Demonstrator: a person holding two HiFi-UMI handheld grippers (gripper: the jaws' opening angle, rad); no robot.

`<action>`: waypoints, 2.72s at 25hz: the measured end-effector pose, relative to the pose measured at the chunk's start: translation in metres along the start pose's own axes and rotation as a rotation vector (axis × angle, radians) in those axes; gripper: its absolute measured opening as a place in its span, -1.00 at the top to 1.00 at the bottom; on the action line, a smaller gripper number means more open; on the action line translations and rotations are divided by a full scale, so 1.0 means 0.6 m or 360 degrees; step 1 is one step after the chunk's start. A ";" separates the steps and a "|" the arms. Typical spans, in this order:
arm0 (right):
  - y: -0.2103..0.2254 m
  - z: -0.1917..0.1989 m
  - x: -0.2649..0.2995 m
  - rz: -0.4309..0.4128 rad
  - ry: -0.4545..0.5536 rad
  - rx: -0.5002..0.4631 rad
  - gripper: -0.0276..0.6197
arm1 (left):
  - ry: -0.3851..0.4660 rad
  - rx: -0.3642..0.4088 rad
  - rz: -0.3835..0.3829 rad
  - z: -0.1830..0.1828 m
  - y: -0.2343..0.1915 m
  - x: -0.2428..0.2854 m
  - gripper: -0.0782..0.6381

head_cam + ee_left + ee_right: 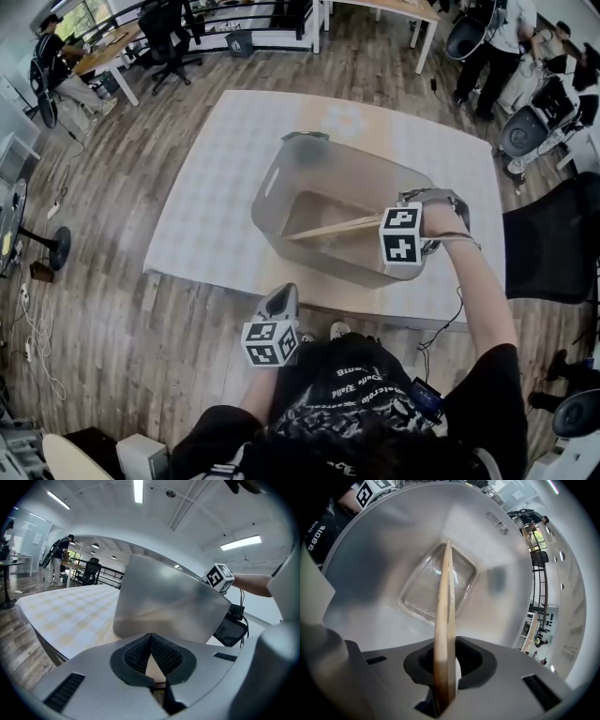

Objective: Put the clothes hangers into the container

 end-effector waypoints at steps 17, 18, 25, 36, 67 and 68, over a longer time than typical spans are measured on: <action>-0.018 -0.009 -0.005 -0.0023 0.0255 0.0121 0.55 | 0.0009 0.0072 -0.0023 0.014 0.016 0.001 0.73; -0.018 -0.010 -0.009 -0.0035 0.0295 0.0133 0.51 | 0.0007 0.0079 -0.0023 0.014 0.019 0.002 0.73; -0.029 -0.016 -0.023 -0.0086 0.0486 0.0205 0.23 | 0.0003 0.0093 -0.0002 0.020 0.032 0.002 0.73; -0.055 -0.001 -0.051 -0.0175 0.0823 0.0339 -0.13 | -0.0012 0.0137 0.0044 0.026 0.063 -0.006 0.73; -0.177 0.130 -0.198 0.0633 0.2533 0.1196 -0.09 | 0.0247 0.0192 0.0392 -0.052 0.160 -0.034 0.73; -0.187 0.134 -0.192 0.0658 0.2568 0.1245 -0.06 | 0.0255 0.0193 0.0402 -0.052 0.162 -0.037 0.73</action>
Point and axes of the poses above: the fingertips, and each gripper's own axes: x forward along the fingers, y to its right, z out of its underside, the point moved 3 cm from there along -x, backward along the fingers, and after that the axes turned 15 degrees about -z, right-handed, at the moved point
